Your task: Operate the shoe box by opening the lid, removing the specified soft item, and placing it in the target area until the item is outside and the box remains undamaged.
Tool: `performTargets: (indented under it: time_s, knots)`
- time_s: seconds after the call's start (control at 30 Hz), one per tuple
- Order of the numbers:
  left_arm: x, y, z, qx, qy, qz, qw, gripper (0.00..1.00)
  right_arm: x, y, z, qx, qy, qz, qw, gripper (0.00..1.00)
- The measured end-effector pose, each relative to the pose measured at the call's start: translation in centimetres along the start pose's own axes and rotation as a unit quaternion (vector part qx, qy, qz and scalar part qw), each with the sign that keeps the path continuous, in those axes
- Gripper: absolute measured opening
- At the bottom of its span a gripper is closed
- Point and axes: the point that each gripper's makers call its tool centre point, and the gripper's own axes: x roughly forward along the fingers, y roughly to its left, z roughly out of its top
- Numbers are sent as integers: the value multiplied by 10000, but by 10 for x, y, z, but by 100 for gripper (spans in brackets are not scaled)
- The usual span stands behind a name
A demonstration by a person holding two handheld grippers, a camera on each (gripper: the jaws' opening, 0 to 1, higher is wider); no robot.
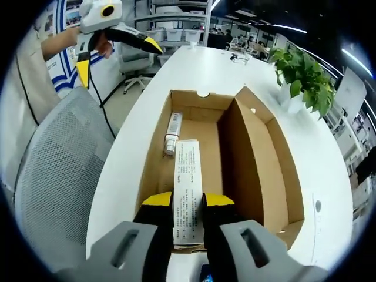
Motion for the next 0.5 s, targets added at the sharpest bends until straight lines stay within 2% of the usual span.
performTargets:
  time_s: [0.5]
  knots:
    - [4,-5,3,-77,-127,-36,9999,100,-49,-24,30,-211,-224,-336,9990,15]
